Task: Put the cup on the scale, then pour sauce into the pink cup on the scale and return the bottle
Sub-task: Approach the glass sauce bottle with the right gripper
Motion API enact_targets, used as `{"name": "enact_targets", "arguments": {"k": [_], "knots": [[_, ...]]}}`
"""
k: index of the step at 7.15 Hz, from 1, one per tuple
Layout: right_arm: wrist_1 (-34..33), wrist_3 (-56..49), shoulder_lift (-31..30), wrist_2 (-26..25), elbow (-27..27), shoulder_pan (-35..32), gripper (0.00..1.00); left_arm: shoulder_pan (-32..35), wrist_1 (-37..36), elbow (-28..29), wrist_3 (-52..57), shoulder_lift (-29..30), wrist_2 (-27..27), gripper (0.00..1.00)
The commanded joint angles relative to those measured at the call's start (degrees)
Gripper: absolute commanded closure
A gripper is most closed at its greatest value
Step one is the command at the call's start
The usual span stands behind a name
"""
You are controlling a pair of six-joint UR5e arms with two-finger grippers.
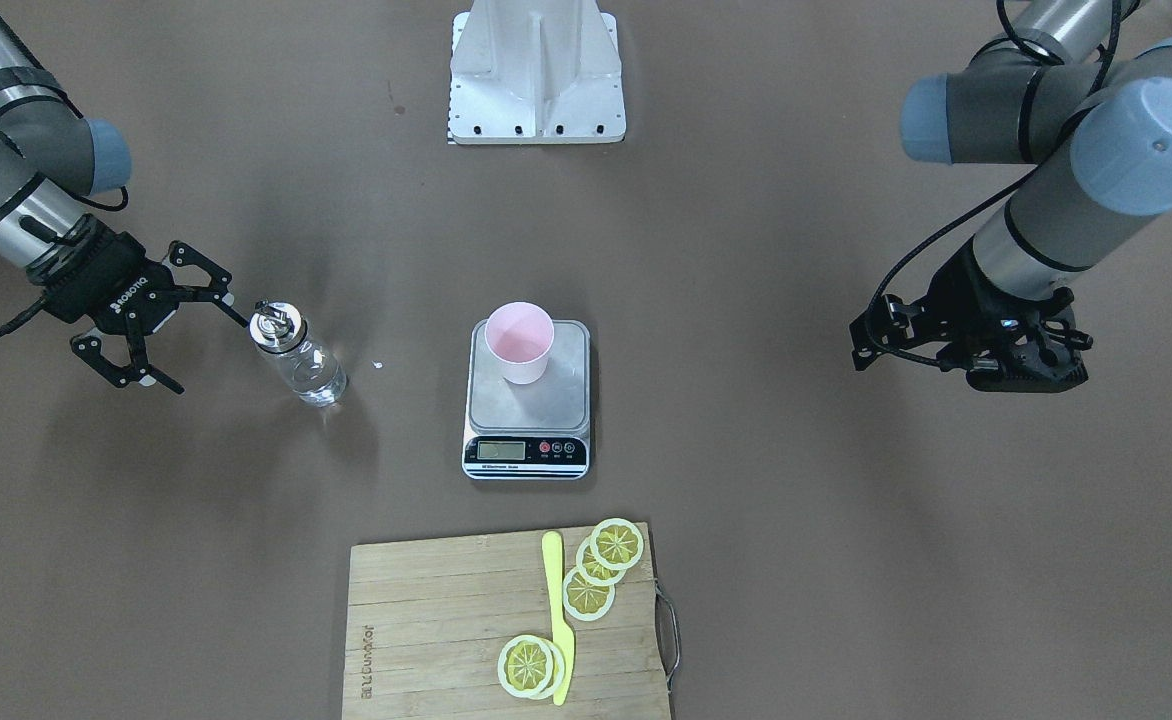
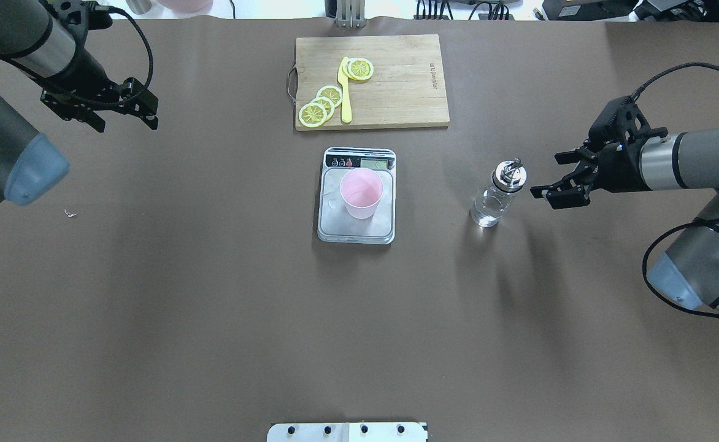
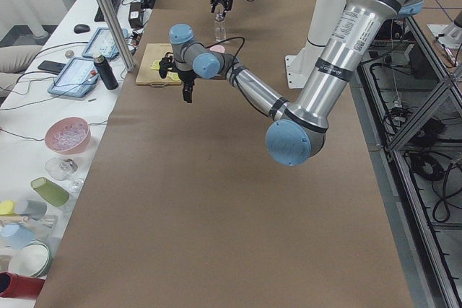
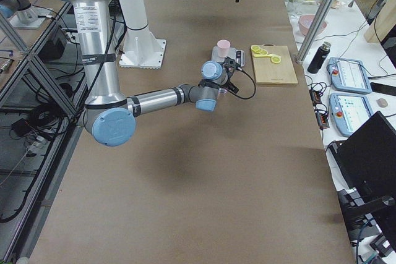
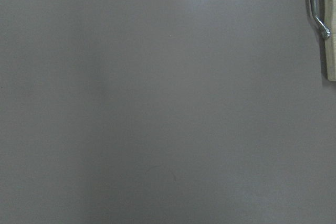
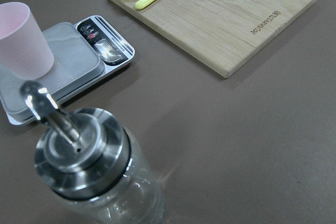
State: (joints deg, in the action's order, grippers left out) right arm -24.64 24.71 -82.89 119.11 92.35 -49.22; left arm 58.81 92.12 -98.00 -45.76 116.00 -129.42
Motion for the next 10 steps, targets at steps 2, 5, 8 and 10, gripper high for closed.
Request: {"name": "enact_targets", "arguments": {"k": [2,5,8,10], "knots": [[3.60,0.43,-1.38,-4.22,0.46,3.07,0.01,0.17,-0.10,0.00,0.06,-0.08,-0.04,0.01],[11.43,0.07,-3.76,-14.47,0.46,7.72,0.01,0.34,-0.10,0.00,0.06,0.01,-0.04,0.01],[17.94,0.42,-6.39,-22.07,0.20,12.65,0.01,0.34,-0.10,0.00,0.06,0.01,-0.04,0.01],[18.40,0.77,-6.58,-28.45,0.19,16.94,0.01,0.34,-0.10,-0.09,-0.03,0.01,0.05,0.01]]}}
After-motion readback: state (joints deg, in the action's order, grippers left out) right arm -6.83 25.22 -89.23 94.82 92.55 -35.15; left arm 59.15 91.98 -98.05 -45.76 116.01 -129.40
